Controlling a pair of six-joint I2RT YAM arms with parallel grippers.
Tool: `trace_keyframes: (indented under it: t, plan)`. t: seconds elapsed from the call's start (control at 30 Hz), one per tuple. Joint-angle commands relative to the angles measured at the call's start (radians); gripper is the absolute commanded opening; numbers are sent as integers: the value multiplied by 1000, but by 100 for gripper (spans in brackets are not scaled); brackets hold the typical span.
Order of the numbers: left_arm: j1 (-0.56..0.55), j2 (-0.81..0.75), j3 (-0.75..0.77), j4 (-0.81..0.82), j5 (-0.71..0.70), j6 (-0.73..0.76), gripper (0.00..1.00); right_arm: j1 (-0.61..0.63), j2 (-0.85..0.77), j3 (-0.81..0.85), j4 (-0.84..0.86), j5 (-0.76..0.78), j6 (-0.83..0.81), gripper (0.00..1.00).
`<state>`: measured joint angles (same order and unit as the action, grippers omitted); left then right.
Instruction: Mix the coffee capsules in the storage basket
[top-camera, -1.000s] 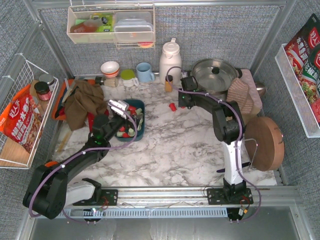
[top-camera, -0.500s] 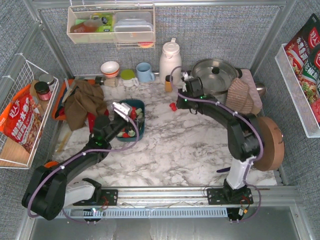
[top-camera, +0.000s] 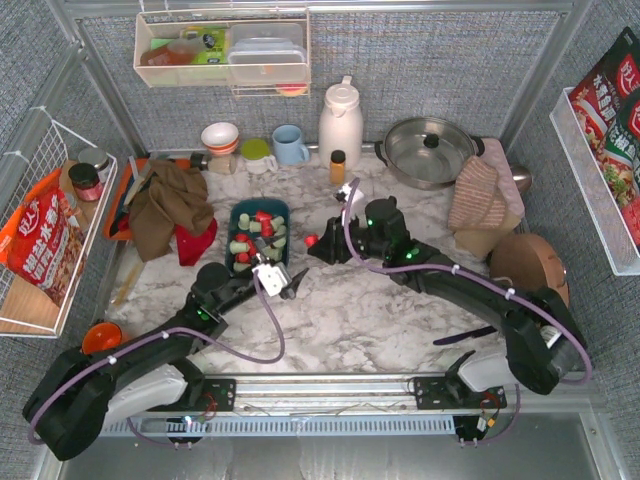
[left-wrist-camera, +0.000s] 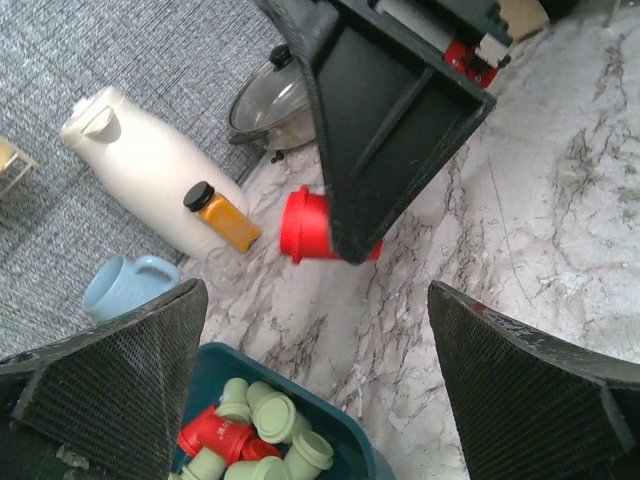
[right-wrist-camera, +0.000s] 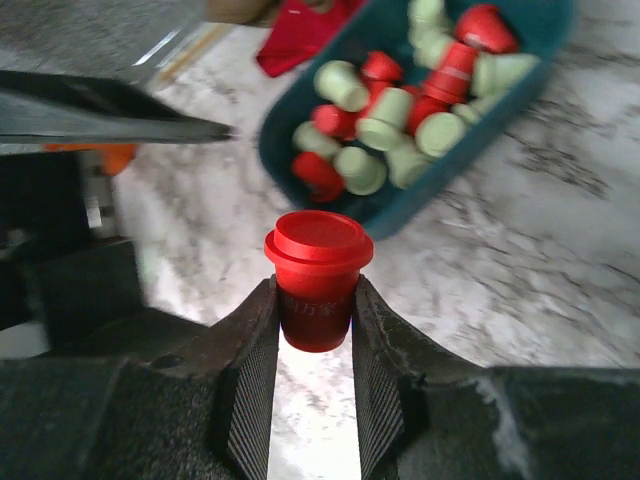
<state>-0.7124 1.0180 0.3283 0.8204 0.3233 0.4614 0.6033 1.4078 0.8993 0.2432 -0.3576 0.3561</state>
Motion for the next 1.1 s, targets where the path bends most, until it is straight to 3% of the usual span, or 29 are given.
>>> trace_keyframes:
  t: [0.0,0.5,0.67,0.83,0.93,1.07]
  plan:
    - [-32,-7,-11,45,18,121,99,59,-45,-17,86,-52,6,22]
    - [-77,-27,-42,76,-16,167,98,167,-58,-5,63,-26,13,22]
    - [-82,-49,-52,76,-11,192,60,168,-47,18,41,-21,19,23]
    - [-82,-56,-46,58,-14,199,45,168,-40,21,40,-20,27,23]
    - [-83,-59,-41,43,-30,200,41,168,-42,24,29,-11,29,25]
    - [-82,-49,-22,13,-143,136,37,168,-71,53,-45,60,8,45]
